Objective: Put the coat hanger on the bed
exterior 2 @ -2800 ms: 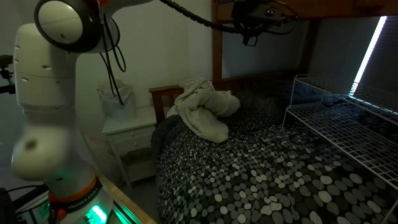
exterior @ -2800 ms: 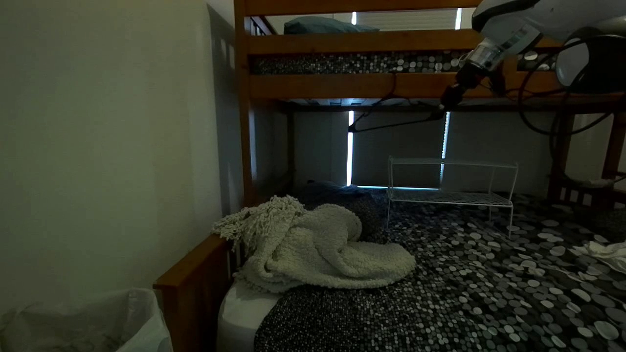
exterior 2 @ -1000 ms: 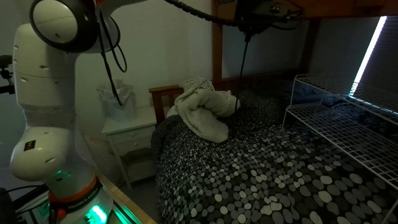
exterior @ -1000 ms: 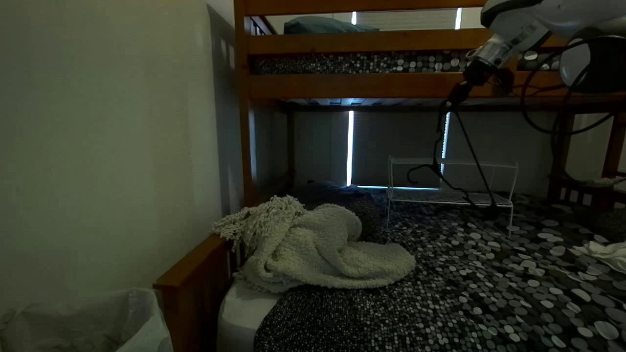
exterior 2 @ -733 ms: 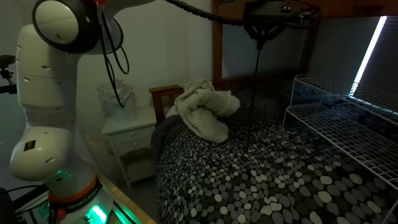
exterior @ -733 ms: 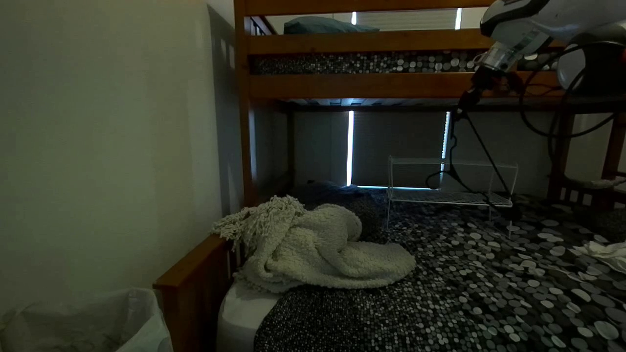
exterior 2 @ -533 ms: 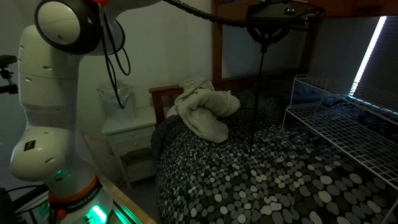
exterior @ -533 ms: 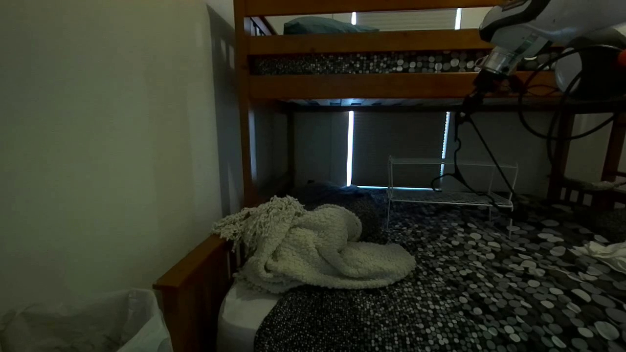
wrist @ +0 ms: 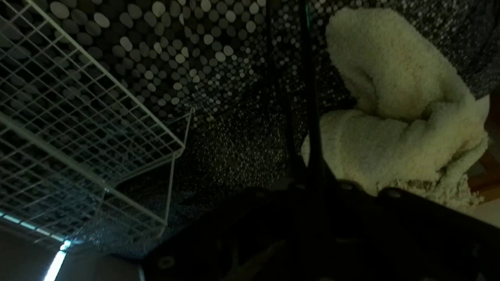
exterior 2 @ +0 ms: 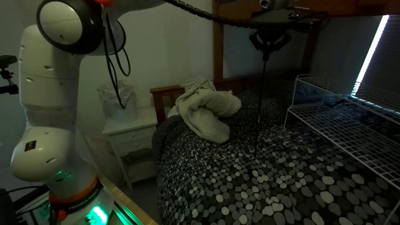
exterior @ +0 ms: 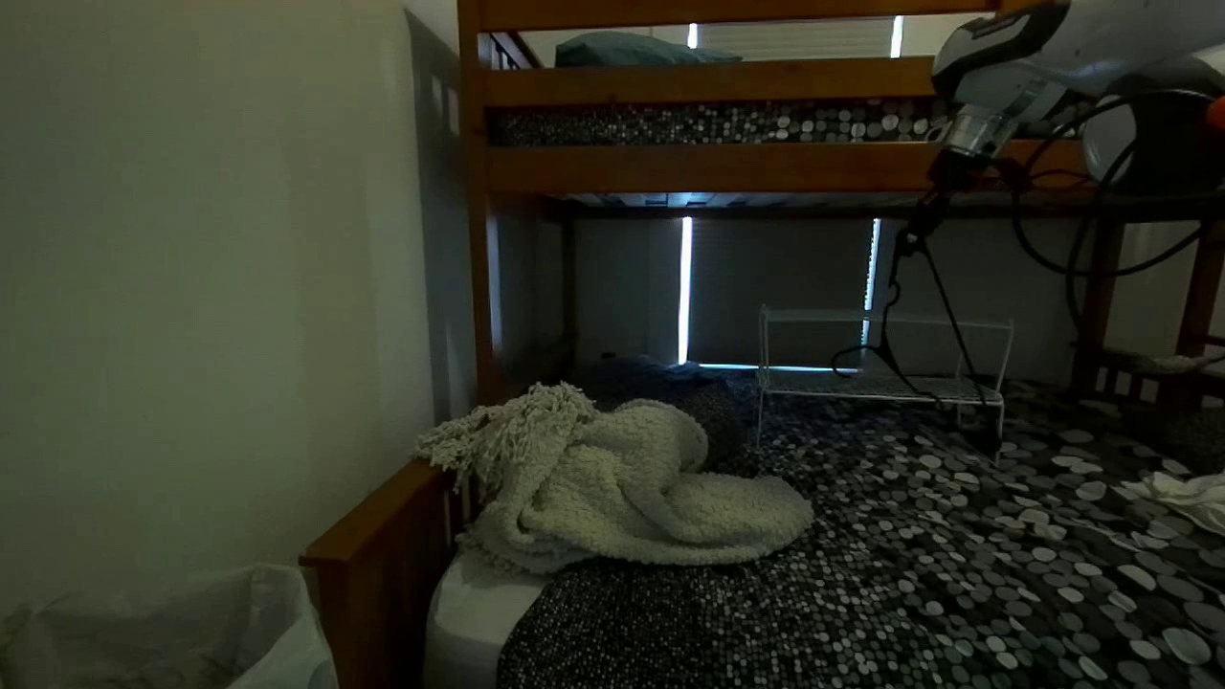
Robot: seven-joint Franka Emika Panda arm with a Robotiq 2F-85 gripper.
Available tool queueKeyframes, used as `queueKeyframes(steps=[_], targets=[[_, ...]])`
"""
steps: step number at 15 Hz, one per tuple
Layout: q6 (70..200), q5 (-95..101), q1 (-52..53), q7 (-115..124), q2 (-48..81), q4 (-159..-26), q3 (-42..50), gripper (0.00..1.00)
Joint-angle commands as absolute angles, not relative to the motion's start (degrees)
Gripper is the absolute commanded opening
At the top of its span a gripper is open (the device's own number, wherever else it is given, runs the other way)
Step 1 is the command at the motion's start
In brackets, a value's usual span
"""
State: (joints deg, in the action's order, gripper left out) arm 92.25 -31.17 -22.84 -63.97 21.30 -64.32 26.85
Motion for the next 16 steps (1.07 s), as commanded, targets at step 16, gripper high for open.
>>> queueKeyframes(steps=[16], targets=[[120.22,-3.16,-19.16,-66.35,17.35,-99.78,15.65,0.41]])
